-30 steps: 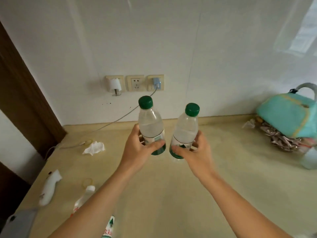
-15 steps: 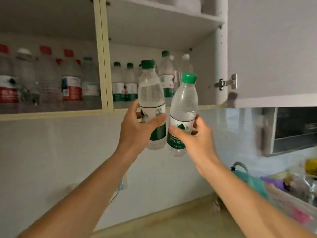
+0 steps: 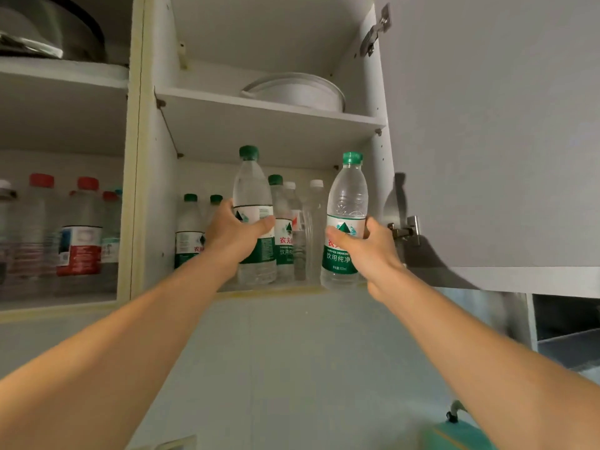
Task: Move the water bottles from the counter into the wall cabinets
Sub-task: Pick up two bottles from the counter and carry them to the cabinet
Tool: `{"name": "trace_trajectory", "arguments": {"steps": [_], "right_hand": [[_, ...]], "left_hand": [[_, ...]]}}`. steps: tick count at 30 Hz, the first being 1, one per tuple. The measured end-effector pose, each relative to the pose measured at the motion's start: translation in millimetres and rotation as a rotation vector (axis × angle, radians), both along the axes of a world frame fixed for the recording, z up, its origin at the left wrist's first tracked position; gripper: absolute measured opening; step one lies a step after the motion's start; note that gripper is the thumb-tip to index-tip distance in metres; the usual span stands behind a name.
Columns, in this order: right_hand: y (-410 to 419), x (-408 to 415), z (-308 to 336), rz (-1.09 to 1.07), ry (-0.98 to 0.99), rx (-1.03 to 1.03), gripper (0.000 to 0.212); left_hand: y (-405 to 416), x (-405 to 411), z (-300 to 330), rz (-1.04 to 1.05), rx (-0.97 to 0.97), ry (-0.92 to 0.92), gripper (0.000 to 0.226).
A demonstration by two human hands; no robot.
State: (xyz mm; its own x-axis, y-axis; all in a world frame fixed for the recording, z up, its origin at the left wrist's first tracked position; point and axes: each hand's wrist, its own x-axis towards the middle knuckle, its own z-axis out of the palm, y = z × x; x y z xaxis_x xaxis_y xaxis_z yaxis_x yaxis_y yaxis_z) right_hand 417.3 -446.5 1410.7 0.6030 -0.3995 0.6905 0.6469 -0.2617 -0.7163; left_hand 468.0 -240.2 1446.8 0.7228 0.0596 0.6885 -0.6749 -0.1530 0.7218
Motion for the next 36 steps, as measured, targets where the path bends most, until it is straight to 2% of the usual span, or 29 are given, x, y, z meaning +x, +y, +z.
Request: {"name": "trace_trajectory", "arguments": {"steps": [7,15,24,29,36], "right_hand": [[-24,47,10,-0.032,0.034,-0.058,0.028],[-29,69,6,-0.132,0.044,-0.205,0.035],[-34,88,-5,-0.357,0.068,-0.322,0.047],[-37,93,-8,-0.310,0.072,-0.335,0.053],[-36,98,-11,-0.356,0.088,-0.351,0.057]], "left_hand": [[-1,40,-8,0.054,0.082,0.048,0.045],[-12,59,-13,0.025,0.139,0.004,0.032],[-43,67,-14,0.081,0.207,-0.072,0.031],[-46,74,-14,0.095,0.259,-0.087,0.037],[-45,79,-13,0.129,0.295,-0.099,0.038]]}}
